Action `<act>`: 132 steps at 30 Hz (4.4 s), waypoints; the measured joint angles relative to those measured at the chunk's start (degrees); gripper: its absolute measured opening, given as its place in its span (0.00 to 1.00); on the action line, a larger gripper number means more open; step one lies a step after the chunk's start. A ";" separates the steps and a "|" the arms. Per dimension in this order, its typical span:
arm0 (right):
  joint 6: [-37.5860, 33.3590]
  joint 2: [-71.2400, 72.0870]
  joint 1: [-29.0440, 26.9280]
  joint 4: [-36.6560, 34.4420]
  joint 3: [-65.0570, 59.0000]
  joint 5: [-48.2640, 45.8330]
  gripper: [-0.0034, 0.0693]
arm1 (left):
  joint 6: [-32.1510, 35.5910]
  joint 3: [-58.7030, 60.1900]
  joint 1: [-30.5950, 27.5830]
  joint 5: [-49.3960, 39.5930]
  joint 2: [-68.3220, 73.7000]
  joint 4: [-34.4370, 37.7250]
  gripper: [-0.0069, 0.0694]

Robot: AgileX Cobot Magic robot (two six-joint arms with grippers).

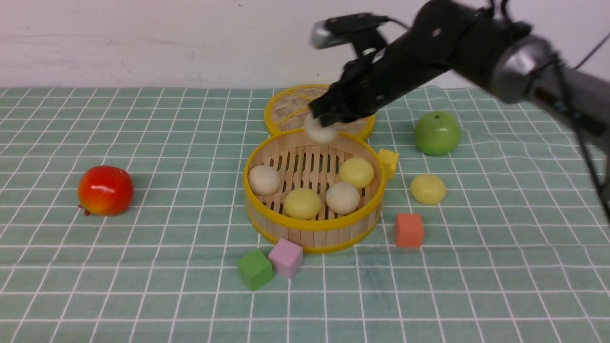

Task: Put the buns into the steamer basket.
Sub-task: Use the right arm to put the steamed stuffed bun into the steamer, then use the right arm to grab a steamed stuffed bun, then use the right arm to put the steamed stuffed bun into the steamer

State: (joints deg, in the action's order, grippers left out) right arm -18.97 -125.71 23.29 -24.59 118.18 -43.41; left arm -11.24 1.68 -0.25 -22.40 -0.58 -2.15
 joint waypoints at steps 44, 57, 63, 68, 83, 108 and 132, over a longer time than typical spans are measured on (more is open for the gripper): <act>6.65 0.37 -16.18 9.92 -1.53 -18.41 0.58 | 0.00 0.00 0.00 0.05 0.00 0.00 0.40; 6.71 -2.54 -16.26 7.90 -3.59 -15.68 0.40 | 0.00 0.00 0.00 0.05 0.00 0.00 0.40; 7.66 -4.09 -16.26 7.75 -3.59 -15.07 0.43 | 0.00 0.00 0.00 0.05 0.00 0.00 0.40; 7.92 -5.15 -16.26 7.75 -3.59 -14.55 0.42 | 0.00 0.00 0.00 0.05 0.00 0.00 0.40; 7.92 -6.38 -16.26 7.50 -3.59 -14.24 0.11 | 0.00 0.00 0.00 0.05 0.00 0.00 0.40; -4.28 -5.84 -6.40 -9.52 11.02 -6.95 0.04 | 0.00 0.04 0.00 0.05 0.00 0.00 0.40; -4.32 -13.02 -6.16 -9.47 11.02 -5.16 0.54 | 0.00 0.04 0.00 0.11 0.00 0.00 0.40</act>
State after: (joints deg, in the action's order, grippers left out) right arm -23.30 -138.73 17.13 -34.05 129.20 -48.57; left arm -11.24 1.73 -0.25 -22.29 -0.58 -2.15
